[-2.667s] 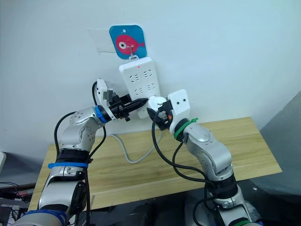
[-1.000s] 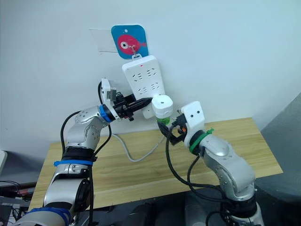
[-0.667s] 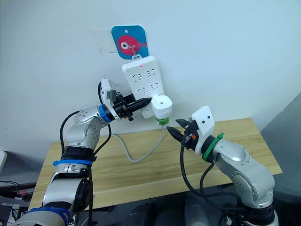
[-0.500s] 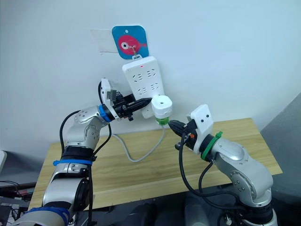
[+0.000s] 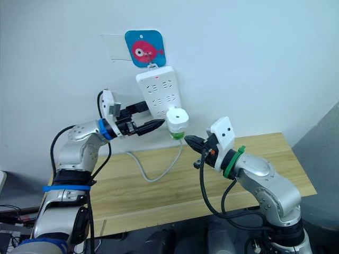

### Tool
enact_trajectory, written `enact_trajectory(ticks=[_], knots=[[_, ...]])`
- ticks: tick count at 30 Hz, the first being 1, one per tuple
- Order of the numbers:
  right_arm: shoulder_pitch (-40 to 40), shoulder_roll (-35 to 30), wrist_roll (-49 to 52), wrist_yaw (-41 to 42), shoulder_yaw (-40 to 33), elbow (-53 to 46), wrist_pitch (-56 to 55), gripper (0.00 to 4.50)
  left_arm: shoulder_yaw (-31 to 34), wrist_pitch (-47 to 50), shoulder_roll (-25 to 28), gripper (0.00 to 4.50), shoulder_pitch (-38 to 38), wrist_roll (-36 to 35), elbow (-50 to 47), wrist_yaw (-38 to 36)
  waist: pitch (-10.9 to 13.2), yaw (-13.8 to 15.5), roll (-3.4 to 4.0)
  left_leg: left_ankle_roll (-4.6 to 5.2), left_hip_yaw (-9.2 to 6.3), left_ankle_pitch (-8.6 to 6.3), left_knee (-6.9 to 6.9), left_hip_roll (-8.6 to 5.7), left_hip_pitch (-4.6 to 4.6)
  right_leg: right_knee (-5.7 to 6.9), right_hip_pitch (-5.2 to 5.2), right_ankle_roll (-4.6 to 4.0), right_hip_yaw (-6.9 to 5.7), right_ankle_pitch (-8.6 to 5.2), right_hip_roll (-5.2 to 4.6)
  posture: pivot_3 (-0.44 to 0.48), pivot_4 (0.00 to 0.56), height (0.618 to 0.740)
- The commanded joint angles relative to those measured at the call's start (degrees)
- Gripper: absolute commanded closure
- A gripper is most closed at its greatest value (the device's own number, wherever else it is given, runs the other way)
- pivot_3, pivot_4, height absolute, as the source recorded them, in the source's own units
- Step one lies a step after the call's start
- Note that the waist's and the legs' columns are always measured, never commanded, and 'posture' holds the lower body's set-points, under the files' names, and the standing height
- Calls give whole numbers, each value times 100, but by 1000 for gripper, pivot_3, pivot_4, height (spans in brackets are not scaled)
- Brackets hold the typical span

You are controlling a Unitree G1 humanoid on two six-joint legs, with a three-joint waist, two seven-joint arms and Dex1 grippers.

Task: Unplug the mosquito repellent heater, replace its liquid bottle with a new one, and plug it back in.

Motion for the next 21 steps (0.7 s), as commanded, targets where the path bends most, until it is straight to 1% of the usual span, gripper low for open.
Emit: enact_trajectory(ticks=[1,3,6,8,11,14,21], knots=[[-230,14,-133,169,155,202,-395,4500,339,419,455,40,459,-318,-1043,51,0,-11,-1,0,0,0,-1,0,0,0,-1,0,1,0,0,-51,151,740],[-303,45,-219,216,239,378,-527,4500,418,645,615,40,728,-478,-1524,134,-1,9,-1,0,2,0,-4,2,1,2,-5,-2,3,-1,0,-37,154,740],[-376,105,-393,260,391,668,-769,4500,461,764,766,40,1438,-647,-2471,165,-1,68,-1,0,0,-1,-3,1,0,3,-5,-3,1,-2,-1,-13,157,740],[-417,134,-491,289,466,820,-904,4500,464,831,788,40,1878,-760,-3090,236,-3,131,-3,1,2,-1,-2,0,1,0,-2,-3,4,-2,-2,0,161,740],[-493,201,-591,336,596,974,-1025,4500,406,859,673,40,2388,-878,-3912,507,-3,222,-3,1,1,-1,-2,2,3,2,0,-3,2,-2,-2,9,165,740],[-533,251,-684,334,705,1046,-1080,4500,383,889,557,40,2595,-925,-4249,772,-3,322,-3,-1,-4,0,-2,2,7,6,3,-5,-4,-1,-1,12,166,740],[-640,367,-985,267,763,1356,-1292,4500,329,838,454,40,2960,-953,-4574,1020,-3,337,-4,-1,-7,0,-5,1,30,-1,33,-8,-10,-2,1,17,166,740]])
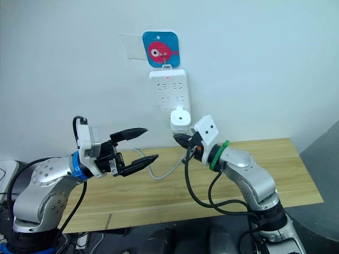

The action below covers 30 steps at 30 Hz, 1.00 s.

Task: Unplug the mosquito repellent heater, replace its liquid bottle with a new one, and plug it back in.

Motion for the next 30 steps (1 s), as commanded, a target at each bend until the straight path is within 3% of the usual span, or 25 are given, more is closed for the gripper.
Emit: enact_trajectory(ticks=[1,30], knots=[[-110,12,-131,15,-53,-4,-217,4500,9,-79,29,40,50,-104,-252,77,0,6,0,0,-2,0,0,0,-1,0,0,-1,-2,0,0,17,166,740],[-137,268,-558,-253,-358,283,-402,4500,-69,-81,-36,40,-75,-174,-3,199,0,-6,0,0,-1,0,-1,1,0,-1,0,-2,-2,-1,1,-10,168,740]])
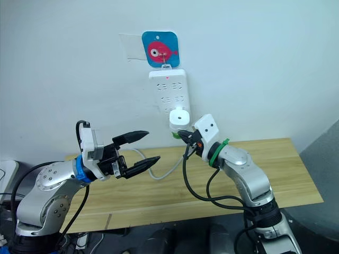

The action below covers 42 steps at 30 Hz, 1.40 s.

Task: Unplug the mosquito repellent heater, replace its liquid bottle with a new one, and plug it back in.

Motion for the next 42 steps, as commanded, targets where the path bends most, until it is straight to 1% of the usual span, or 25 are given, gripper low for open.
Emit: enact_trajectory(ticks=[1,8,15,18,26,29,30,33,34,38,40,42], knots=[[-139,88,8,-223,-352,-71,-74,4500,16,-82,-9,40,-50,-118,-122,26,0,-1,0,0,0,0,0,0,0,0,0,0,0,0,0,-12,167,740],[-149,322,140,-464,-575,-100,203,4500,-25,-93,-26,40,-26,-127,-150,21,0,-4,0,-1,-1,1,1,1,3,1,3,0,0,0,0,-17,165,740],[10,-111,96,-69,-332,-344,114,4500,1,-134,-5,40,-29,-111,-67,-36,0,-1,0,-2,-1,1,1,-1,6,0,8,0,-2,0,0,-19,160,740],[91,-275,196,89,-263,-516,157,4500,74,-85,-18,40,-10,-114,-33,54,0,-5,0,-1,-1,1,-3,0,6,-4,7,0,-2,0,0,-17,158,740],[385,-600,504,409,-346,-983,318,4500,224,61,87,40,117,-169,-69,250,0,-5,0,-1,-6,0,-7,3,3,-32,16,0,-7,0,0,-10,160,740],[522,-906,684,644,-585,-1250,263,3917,411,290,149,0,117,-205,6,570,0,0,0,0,-10,0,-7,3,1,-41,20,0,-11,0,0,-4,165,740],[571,-1010,746,716,-675,-1332,230,3604,438,311,200,0,148,-147,8,606,0,0,0,0,-9,0,-7,4,1,-43,20,1,-11,0,0,-4,166,740],[706,-1237,883,865,-901,-1517,136,2377,448,367,351,0,259,-24,-54,688,0,-1,0,1,-9,-1,-8,4,1,-48,23,1,-12,0,0,-3,169,740],[765,-1319,925,932,-983,-1580,90,2127,455,384,387,0,288,6,-79,732,0,-2,0,1,-8,-1,-9,5,2,-48,23,1,-11,0,0,-3,169,740],[958,-1581,1128,1111,-1315,-1759,-21,664,488,394,494,0,362,162,-149,897,0,2,0,1,-10,-1,-9,5,0,-51,25,1,-13,0,-1,0,169,740],[1005,-1666,1197,1161,-1421,-1781,-53,31,495,363,527,0,383,254,-166,972,0,4,0,1,-8,-1,-8,5,1,-52,25,1,-11,0,-1,0,169,740],[1038,-1728,1228,1165,-1485,-1784,-92,31,491,324,568,0,412,338,-181,1000,0,6,0,1,-8,-1,-8,6,1,-53,26,1,-12,0,-1,3,170,740]])
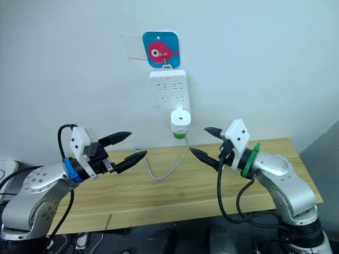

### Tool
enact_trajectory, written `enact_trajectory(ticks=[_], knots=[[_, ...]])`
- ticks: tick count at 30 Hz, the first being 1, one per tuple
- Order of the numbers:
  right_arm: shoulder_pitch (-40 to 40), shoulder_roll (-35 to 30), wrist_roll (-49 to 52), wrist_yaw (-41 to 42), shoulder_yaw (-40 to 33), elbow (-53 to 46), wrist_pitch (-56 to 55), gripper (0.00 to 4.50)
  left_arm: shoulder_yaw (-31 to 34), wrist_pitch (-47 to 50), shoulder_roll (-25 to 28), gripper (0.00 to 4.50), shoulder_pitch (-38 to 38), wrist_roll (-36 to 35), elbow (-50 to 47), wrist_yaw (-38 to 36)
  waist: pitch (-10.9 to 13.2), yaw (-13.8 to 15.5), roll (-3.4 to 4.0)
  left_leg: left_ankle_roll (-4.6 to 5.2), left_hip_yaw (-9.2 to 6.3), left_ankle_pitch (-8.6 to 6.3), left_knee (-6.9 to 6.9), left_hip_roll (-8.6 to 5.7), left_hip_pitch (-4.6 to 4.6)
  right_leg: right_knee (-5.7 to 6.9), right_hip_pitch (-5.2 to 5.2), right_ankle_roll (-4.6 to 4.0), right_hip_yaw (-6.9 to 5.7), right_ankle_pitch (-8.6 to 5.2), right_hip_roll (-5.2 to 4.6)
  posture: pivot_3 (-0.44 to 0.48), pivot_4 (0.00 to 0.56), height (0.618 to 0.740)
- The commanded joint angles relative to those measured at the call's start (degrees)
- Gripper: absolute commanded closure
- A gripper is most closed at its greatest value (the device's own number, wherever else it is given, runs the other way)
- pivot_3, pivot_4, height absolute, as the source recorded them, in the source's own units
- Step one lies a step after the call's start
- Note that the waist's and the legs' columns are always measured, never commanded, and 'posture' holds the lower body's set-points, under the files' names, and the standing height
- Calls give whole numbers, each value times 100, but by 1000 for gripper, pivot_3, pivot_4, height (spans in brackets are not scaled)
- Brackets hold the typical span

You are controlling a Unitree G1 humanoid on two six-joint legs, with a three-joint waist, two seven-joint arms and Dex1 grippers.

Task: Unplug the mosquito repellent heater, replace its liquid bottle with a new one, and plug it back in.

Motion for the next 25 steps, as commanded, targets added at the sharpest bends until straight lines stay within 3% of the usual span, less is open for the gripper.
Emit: enact_trajectory(ticks=[1,25], knots=[[50,-97,109,53,-227,-257,-189,31,121,-99,117,0,54,125,-220,61,0,3,0,0,0,0,0,0,0,0,0,0,0,0,0,3,170,740],[183,-163,20,-100,-129,-186,-342,31,26,-77,88,0,-43,132,-193,50,0,7,0,0,-1,0,-1,1,-2,-3,-1,0,-1,0,-1,-3,173,740]])
